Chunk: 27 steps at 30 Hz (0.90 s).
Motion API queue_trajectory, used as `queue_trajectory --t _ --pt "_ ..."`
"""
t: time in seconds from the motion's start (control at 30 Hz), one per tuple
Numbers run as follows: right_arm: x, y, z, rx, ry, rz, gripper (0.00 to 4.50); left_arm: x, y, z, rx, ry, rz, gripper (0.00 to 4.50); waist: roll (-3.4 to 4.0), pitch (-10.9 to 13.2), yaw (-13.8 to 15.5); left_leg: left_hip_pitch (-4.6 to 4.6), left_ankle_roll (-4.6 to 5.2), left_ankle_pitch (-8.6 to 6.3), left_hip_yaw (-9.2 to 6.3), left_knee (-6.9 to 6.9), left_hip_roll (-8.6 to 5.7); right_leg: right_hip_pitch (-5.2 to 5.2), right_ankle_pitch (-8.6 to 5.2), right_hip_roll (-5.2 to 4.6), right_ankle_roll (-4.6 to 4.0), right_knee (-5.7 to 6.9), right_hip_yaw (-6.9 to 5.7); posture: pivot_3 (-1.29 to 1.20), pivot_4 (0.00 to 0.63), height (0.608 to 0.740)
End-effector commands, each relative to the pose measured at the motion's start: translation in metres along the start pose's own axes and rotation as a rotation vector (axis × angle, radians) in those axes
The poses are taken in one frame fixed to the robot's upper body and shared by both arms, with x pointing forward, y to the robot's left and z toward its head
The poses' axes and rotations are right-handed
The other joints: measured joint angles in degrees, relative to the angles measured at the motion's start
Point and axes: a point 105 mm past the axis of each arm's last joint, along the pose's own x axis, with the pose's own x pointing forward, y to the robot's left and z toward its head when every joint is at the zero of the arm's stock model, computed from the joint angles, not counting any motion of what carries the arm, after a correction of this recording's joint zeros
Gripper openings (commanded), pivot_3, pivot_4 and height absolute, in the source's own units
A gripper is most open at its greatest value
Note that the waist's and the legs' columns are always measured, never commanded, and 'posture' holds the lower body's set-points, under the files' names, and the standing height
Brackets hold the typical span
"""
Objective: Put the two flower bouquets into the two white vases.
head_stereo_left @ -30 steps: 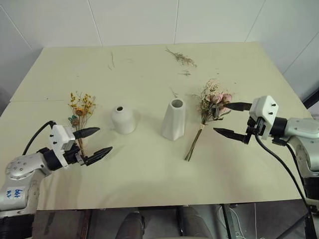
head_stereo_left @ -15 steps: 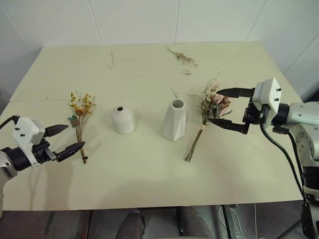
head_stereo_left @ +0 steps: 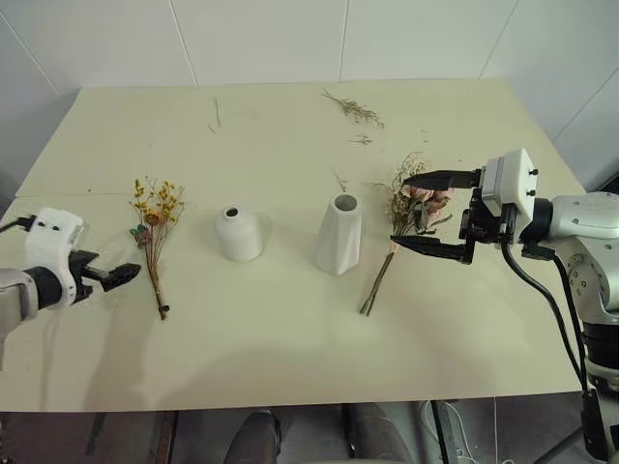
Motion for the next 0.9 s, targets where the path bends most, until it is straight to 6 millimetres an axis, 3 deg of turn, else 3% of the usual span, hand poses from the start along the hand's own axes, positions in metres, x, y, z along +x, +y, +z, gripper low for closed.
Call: queue_trajectory --t 0.03,0.2,0.5,0.9 --pt "0.0 0.0 0.009 -0.031 -0.029 0.003 4.5 -0.003 -0.011 0.004 -0.048 0.068 0.026 4.46 -0.01 0.0 0.1 -0.01 0.0 0.0 0.0 0.0 -0.01 0.0 0.0 0.02 0.0 0.0 0.0 0.0 0.15 0.74" --pt "0.005 0.003 0.008 -0.03 -0.047 0.019 4.5 0.001 -0.034 0.017 -0.121 0.092 -0.029 4.46 -0.08 0.0 0.2 -0.02 -0.07 0.04 -0.02 0.16 -0.06 0.0 0.0 0.05 0.0 0.12 -0.02 0.0 0.15 0.74" --pt "0.01 0.006 0.007 -0.014 -0.079 0.015 4.5 0.007 -0.015 0.01 -0.22 0.147 0.065 4.46 -0.11 0.0 0.1 0.01 -0.18 0.1 -0.02 0.19 -0.04 -0.03 0.0 0.03 0.0 0.18 0.01 0.0 0.15 0.74" --pt "0.008 0.01 0.004 -0.008 -0.091 -0.005 4.5 0.028 -0.04 0.009 -0.339 0.207 -0.03 4.46 -0.14 0.0 0.3 -0.01 -0.2 0.1 -0.05 0.46 -0.03 -0.01 0.01 -0.08 0.01 0.4 0.0 0.0 0.15 0.74"
